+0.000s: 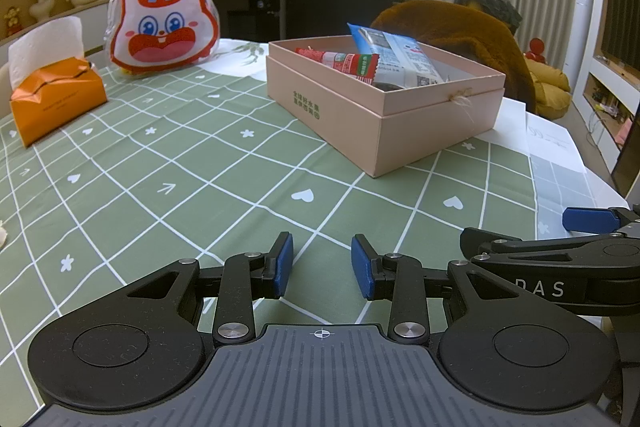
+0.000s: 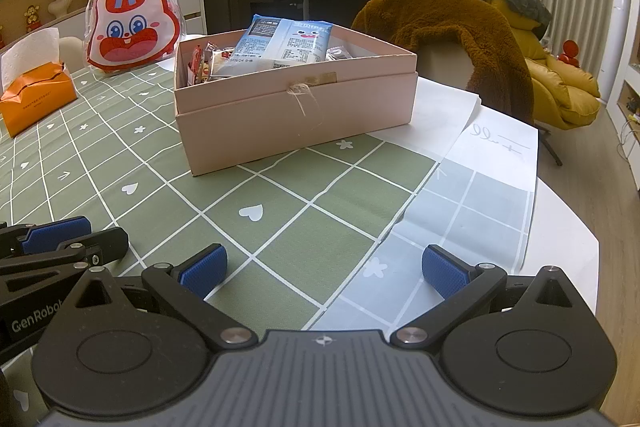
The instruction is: Organize snacks
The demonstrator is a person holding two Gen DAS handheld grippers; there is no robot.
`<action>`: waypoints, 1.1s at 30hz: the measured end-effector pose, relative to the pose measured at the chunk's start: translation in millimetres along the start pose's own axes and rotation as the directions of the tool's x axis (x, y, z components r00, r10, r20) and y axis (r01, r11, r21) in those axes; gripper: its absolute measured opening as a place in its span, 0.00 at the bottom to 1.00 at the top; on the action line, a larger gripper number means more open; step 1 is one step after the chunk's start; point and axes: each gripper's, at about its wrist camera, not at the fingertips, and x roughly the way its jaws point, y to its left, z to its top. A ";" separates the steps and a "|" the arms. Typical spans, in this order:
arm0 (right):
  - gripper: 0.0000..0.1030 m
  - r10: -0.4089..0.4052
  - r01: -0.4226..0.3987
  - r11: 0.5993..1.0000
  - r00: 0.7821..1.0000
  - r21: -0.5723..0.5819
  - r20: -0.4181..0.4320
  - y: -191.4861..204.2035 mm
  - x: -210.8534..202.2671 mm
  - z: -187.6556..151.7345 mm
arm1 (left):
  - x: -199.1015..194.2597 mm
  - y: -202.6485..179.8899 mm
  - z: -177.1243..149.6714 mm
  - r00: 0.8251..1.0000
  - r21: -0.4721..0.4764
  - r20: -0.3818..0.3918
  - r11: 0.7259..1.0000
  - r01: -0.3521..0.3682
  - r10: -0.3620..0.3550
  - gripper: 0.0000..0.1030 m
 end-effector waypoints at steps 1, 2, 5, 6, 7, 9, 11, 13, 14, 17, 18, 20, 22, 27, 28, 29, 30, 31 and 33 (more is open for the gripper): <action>1.00 0.000 0.000 1.000 1.000 0.000 0.000 0.0 0.0 0.0 | 0.0 -0.1 0.0 1.000 0.000 0.000 1.000 0.000 0.000 0.36; 1.00 0.000 0.000 1.000 1.000 0.000 0.000 0.0 0.0 0.0 | 0.0 0.0 0.0 1.000 0.000 0.000 1.000 0.000 0.000 0.36; 1.00 0.000 0.000 1.000 1.000 0.000 0.000 -0.1 0.1 0.1 | 0.0 0.1 0.1 1.000 0.000 0.000 1.000 0.000 0.000 0.36; 1.00 0.000 0.000 1.000 1.000 0.000 0.000 0.0 0.0 0.0 | 0.0 0.1 0.1 1.000 0.000 0.000 1.000 0.000 0.000 0.36; 1.00 0.000 0.000 1.000 1.000 0.000 0.000 0.0 0.0 -0.1 | 0.0 0.1 0.1 1.000 0.000 0.000 1.000 0.000 0.000 0.36; 1.00 0.000 0.000 1.000 1.000 0.000 0.000 -0.2 0.2 0.1 | -0.1 0.1 0.1 1.000 0.000 0.000 1.000 0.000 0.000 0.36; 1.00 0.000 0.000 1.000 1.000 0.000 0.000 0.1 0.1 -0.1 | -0.1 0.2 0.1 1.000 0.000 0.000 1.000 0.001 -0.001 0.36; 1.00 0.000 0.000 1.000 1.000 0.000 0.000 0.1 0.1 -0.1 | -0.2 0.2 0.2 1.000 0.000 0.000 1.000 0.000 0.000 0.36; 1.00 0.000 0.000 1.000 1.000 0.000 0.000 -0.1 0.1 0.0 | -0.2 0.2 0.2 1.000 0.000 0.000 1.000 0.000 0.000 0.36; 1.00 0.000 0.000 1.000 1.000 0.000 0.000 0.0 0.1 0.0 | -0.2 0.2 0.2 1.000 -0.001 0.000 1.000 0.000 0.000 0.36; 1.00 0.000 0.000 1.000 1.000 0.000 0.000 0.0 0.1 -0.1 | -0.2 0.2 0.2 1.000 0.000 0.000 1.000 0.000 0.000 0.36; 1.00 0.000 0.000 1.000 1.000 0.000 0.000 0.1 0.1 -0.1 | -0.2 0.2 0.2 1.000 -0.001 0.000 1.000 0.001 -0.001 0.36; 1.00 0.000 0.000 1.000 1.000 0.001 0.000 0.0 0.1 -0.1 | -0.2 0.2 0.2 1.000 -0.001 0.000 1.000 0.000 0.000 0.36; 1.00 0.000 0.000 1.000 1.000 0.000 0.000 0.0 0.1 -0.1 | -0.2 0.3 0.2 1.000 -0.002 0.000 1.000 0.002 -0.002 0.36; 1.00 0.000 0.000 1.000 1.000 0.001 0.000 0.2 0.1 -0.2 | -0.2 0.4 0.2 1.000 -0.005 0.000 1.000 0.003 -0.003 0.36; 1.00 0.000 0.000 1.000 1.000 0.000 0.000 0.0 0.1 -0.1 | -0.2 0.7 0.3 1.000 -0.008 0.001 1.000 0.005 -0.005 0.36; 1.00 0.000 0.000 1.000 1.000 0.001 0.000 0.1 0.1 -0.1 | -0.3 1.2 0.4 1.000 -0.013 0.002 1.000 0.008 -0.008 0.36; 1.00 0.000 0.000 1.000 1.000 0.001 0.000 0.3 0.0 -0.3 | -0.4 1.6 0.4 1.000 -0.016 0.002 1.000 0.009 -0.009 0.36; 1.00 0.000 0.000 1.000 1.000 0.001 0.000 0.1 0.1 -0.2 | -0.3 -0.1 0.5 1.000 -0.010 0.002 1.000 0.000 0.000 0.36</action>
